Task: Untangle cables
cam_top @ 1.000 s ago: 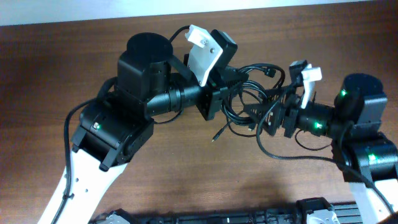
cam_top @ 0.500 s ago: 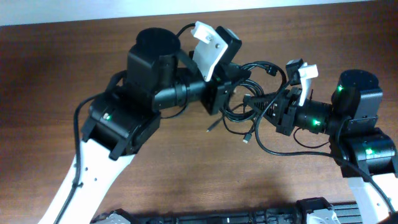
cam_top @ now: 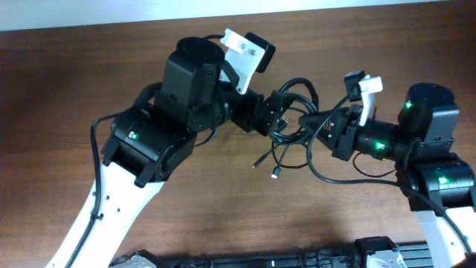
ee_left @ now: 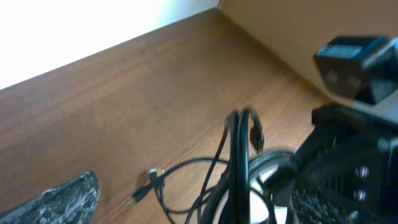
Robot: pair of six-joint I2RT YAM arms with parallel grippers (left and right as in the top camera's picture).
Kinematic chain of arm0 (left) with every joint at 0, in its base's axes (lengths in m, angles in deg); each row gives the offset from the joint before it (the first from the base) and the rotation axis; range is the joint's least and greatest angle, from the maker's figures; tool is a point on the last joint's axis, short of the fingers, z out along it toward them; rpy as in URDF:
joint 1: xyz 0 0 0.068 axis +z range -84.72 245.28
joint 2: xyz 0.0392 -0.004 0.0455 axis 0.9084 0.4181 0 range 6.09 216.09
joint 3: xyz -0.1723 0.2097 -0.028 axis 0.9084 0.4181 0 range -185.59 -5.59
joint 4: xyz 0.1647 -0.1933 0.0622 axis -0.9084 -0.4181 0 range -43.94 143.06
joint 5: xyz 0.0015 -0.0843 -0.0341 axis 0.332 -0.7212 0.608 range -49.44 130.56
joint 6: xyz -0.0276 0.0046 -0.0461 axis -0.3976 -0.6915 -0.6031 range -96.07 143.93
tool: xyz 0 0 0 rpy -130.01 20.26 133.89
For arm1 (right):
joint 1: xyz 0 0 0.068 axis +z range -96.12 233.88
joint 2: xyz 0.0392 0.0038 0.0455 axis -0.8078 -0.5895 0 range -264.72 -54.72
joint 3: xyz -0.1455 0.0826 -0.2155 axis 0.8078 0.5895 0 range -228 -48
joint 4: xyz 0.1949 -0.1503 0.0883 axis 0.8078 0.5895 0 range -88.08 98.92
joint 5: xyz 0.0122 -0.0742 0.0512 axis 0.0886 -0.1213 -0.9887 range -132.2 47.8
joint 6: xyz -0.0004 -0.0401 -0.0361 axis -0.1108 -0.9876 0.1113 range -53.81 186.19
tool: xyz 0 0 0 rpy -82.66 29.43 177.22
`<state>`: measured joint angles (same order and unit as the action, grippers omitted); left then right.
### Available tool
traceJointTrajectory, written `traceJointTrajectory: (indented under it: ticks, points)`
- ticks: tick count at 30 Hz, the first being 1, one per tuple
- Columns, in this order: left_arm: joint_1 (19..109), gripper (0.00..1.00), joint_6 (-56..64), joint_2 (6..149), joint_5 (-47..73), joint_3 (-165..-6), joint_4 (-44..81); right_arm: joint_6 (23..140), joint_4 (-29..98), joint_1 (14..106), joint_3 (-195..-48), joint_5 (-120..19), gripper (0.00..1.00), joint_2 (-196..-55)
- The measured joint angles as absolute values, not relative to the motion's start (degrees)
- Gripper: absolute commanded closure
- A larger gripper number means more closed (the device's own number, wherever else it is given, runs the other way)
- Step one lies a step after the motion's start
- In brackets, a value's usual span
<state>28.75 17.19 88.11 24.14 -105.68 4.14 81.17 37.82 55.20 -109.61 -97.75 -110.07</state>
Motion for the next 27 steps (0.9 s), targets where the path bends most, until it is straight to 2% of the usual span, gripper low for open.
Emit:
traceJointTrajectory:
  ticks: [4,7,17,20,27]
  points:
    - [29.01,0.02,15.03,88.11,24.57,-105.68,2.19,81.24,37.84,50.81,-109.61,-97.75,0.96,-110.07]
    - [29.21,0.16,13.08,88.11,24.36,-105.68,2.02,81.44,37.84,48.25,-109.61,-97.79,0.96,-110.07]
    - [29.21,0.17,10.61,88.11,22.56,-105.68,2.02,81.68,35.46,47.29,-109.61,-99.30,0.96,-110.07]
    - [29.21,0.23,9.50,88.16,22.50,-105.68,1.99,82.55,33.80,47.29,-109.61,-100.09,0.96,-110.07]
    - [29.06,0.26,7.77,89.88,21.95,-105.68,1.99,82.94,32.20,47.29,-109.61,-100.41,0.96,-110.07]
